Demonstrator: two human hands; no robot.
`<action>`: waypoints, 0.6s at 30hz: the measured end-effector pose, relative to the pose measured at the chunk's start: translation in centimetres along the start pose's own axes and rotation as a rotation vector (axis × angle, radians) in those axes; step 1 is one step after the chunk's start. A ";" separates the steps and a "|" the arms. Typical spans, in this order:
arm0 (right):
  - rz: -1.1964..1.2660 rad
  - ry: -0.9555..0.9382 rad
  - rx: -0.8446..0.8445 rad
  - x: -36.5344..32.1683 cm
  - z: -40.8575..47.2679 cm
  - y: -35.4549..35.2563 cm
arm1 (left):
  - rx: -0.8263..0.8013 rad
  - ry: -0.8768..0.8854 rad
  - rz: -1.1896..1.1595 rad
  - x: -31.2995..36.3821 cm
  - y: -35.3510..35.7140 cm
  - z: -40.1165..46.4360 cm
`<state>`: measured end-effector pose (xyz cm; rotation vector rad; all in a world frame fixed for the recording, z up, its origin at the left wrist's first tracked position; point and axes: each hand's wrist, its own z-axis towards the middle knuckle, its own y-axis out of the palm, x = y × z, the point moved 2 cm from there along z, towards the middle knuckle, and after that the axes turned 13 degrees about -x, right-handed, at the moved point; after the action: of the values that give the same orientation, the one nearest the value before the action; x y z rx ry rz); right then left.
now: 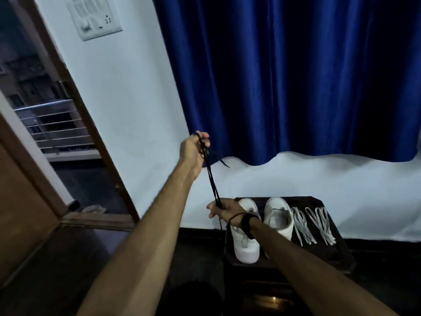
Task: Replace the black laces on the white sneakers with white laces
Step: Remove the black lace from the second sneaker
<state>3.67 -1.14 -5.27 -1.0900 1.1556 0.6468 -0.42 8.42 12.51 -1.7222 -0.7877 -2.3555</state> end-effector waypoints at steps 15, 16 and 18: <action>0.260 -0.161 -0.201 -12.1 2.3 5.6 | -0.237 -0.520 0.694 -8.4 -15.6 -13.8; 0.295 -0.144 -0.245 -12.3 2.6 6.4 | -0.221 -0.495 0.623 -9.2 -15.5 -14.5; 0.314 -0.100 -0.276 -11.8 3.1 7.9 | -0.085 -0.471 0.528 -9.9 -15.6 -15.0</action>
<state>-5.67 6.10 3.22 -1.0997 1.1845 1.1204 -15.88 12.74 -5.12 -2.2181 -0.2217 -1.6838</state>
